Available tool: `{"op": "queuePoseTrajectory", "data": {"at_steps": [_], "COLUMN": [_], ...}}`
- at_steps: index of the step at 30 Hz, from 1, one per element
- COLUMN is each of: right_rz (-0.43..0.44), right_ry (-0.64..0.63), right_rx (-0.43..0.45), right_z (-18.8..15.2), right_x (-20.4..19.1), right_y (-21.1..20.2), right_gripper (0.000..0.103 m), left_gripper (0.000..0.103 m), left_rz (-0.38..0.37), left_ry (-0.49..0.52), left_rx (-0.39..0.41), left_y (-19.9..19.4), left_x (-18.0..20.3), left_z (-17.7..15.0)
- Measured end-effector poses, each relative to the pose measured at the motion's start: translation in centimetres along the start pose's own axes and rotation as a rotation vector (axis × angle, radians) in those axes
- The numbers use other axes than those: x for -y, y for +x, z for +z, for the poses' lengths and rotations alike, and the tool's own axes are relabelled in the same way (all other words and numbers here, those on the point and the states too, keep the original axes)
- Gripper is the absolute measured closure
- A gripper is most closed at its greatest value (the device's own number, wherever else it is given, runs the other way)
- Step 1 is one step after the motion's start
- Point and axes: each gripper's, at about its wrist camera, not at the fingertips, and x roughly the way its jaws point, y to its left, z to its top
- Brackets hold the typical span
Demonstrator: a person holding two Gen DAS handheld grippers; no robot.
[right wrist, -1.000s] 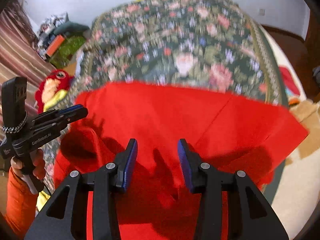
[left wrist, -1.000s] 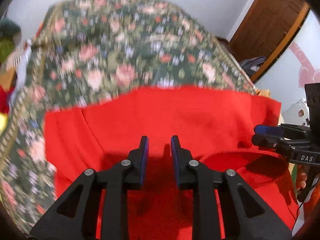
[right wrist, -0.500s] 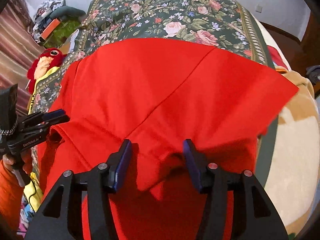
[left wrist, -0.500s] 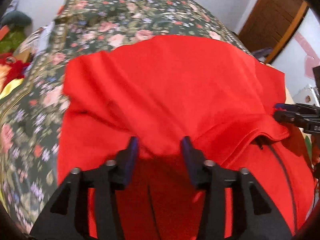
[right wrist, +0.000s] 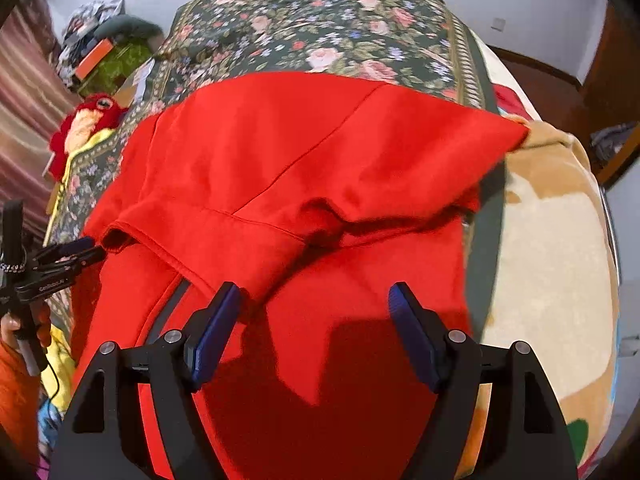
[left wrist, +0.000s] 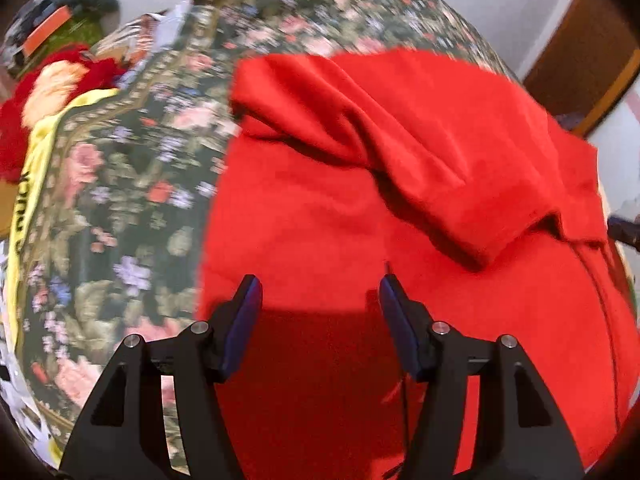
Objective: Fold large clothes
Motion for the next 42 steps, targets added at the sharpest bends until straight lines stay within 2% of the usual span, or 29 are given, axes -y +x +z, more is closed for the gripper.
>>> {"op": "queuePoseTrajectory", "data": {"at_steps": [4, 7, 13, 14, 17, 19, 23, 26, 33, 34, 35, 36, 37, 38, 39, 41, 42], "right_rz": [-0.014, -0.020, -0.011, -0.009, -0.003, 0.004, 0.001, 0.028, 0.121, 0.121, 0.117, 0.108, 0.098, 0.082, 0.072, 0.056, 0.050], "right_ry": [0.073, 0.155, 0.298, 0.314, 0.359, 0.379, 0.391, 0.406, 0.445, 0.443, 0.436, 0.433, 0.427, 0.408, 0.386, 0.348, 0.339], "right_rx": [0.045, 0.093, 0.122, 0.120, 0.110, 0.109, 0.125, 0.131, 0.084, 0.096, 0.106, 0.107, 0.107, 0.108, 0.113, 0.128, 0.136], "right_z": [0.7, 1.6, 2.7, 2.8, 3.1, 3.4, 4.4, 5.3, 6.9, 7.1, 7.4, 7.6, 7.8, 8.1, 8.3, 8.9, 9.2], "right_x": [2.1, 4.0, 7.1, 7.5, 8.8, 9.5, 10.5, 11.2, 11.9, 11.7, 11.4, 11.2, 11.0, 10.7, 10.4, 9.8, 9.7], "right_y": [-1.3, -2.2, -1.7, -1.5, -0.6, 0.0, 1.0, 2.1, 6.1, 6.3, 6.3, 6.3, 6.4, 6.2, 6.1, 5.5, 5.4], "right_gripper": [0.030, 0.030, 0.030, 0.030, 0.030, 0.030, 0.030, 0.030, 0.029, 0.029, 0.030, 0.032, 0.042, 0.054, 0.059, 0.080, 0.084], "left_gripper": [0.042, 0.038, 0.038, 0.038, 0.038, 0.038, 0.038, 0.038, 0.038, 0.041, 0.055, 0.064, 0.081, 0.088, 0.089, 0.092, 0.093], "left_rz": [-0.003, -0.044, -0.210, -0.263, -0.320, -0.339, -0.331, -0.361, -0.386, -0.386, -0.385, -0.380, -0.363, -0.362, -0.371, -0.370, -0.356], "left_ry": [-0.078, -0.149, -0.315, -0.348, -0.410, -0.415, -0.455, -0.451, -0.393, -0.404, -0.411, -0.417, -0.424, -0.439, -0.447, -0.460, -0.450], "left_rx": [0.064, 0.104, 0.087, 0.093, 0.073, 0.051, -0.003, 0.015, -0.012, -0.018, -0.024, -0.031, -0.035, -0.030, -0.023, 0.004, 0.025], "left_y": [-1.7, -2.1, 0.9, 1.8, 4.1, 5.8, 9.2, 10.1, 12.1, 12.1, 12.1, 12.0, 11.9, 11.7, 11.6, 10.5, 9.7], "left_x": [-2.5, -4.5, -7.2, -7.7, -8.3, -8.3, -8.7, -8.2, -6.4, -6.5, -6.6, -6.8, -7.1, -7.6, -7.8, -8.3, -8.3], "left_z": [1.8, 3.6, 7.6, 8.3, 9.9, 10.8, 11.9, 12.5, 14.1, 14.2, 14.1, 14.0, 13.9, 13.7, 13.5, 13.3, 13.3]}}
